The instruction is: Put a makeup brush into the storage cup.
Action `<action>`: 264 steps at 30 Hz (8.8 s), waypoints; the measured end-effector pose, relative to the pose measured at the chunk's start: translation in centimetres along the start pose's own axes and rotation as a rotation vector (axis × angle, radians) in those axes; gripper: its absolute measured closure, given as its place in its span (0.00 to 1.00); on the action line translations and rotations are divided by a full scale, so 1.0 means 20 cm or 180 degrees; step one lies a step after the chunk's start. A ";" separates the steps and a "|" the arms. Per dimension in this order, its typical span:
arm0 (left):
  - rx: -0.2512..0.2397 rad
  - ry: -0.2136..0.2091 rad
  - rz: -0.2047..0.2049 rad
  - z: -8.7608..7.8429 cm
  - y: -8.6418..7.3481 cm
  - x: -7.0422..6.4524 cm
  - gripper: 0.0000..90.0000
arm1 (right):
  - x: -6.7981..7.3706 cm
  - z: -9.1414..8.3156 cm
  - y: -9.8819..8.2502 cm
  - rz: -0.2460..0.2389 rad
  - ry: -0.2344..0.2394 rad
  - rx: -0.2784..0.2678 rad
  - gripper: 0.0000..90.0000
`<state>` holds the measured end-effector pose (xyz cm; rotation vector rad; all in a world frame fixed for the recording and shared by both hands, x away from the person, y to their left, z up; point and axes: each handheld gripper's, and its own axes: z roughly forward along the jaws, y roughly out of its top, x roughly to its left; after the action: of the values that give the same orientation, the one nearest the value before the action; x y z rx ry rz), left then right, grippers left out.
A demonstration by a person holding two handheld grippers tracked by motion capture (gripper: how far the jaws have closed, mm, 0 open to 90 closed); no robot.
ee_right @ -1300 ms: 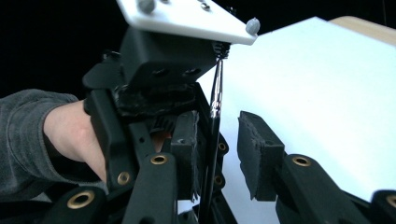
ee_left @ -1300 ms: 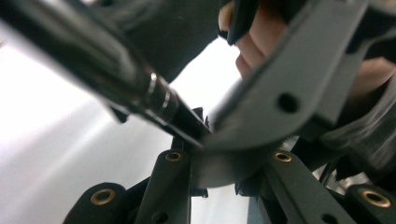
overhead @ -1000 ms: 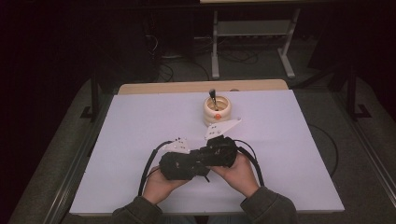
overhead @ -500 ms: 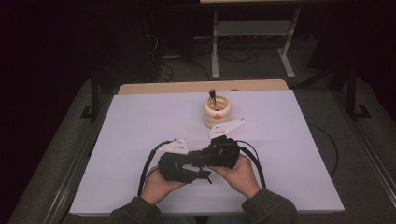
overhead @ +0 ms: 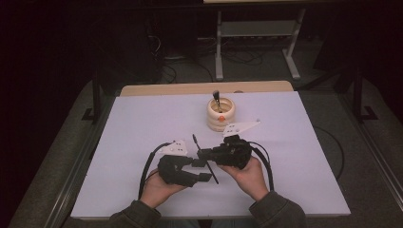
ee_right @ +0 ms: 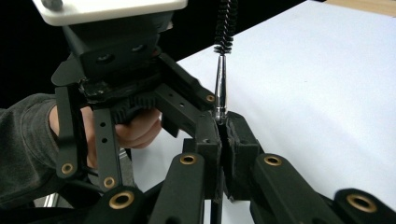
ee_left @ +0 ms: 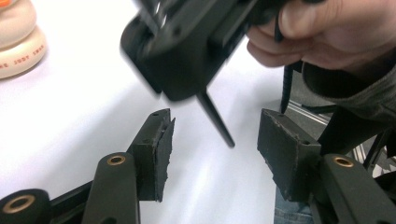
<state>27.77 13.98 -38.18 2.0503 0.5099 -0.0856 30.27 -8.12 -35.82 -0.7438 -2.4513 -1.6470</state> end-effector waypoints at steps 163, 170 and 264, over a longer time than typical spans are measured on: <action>0.0074 0.0596 -0.0068 -0.20 -0.18 0.10 0.61 | -0.74 -0.26 0.58 0.0349 -0.1451 -0.0431 0.94; 0.0068 0.0589 -0.0078 -0.20 -0.18 0.10 0.60 | -0.75 -0.25 0.57 0.0389 -0.1505 -0.0428 0.94; 0.0044 0.0646 -0.0084 -0.22 -0.18 0.12 0.53 | -0.77 -0.20 0.32 0.0357 -0.1595 -0.0189 0.52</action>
<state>27.91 19.99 -39.39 2.0772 0.6631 0.1048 45.81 -15.00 -34.04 -1.4264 -2.6070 -1.6565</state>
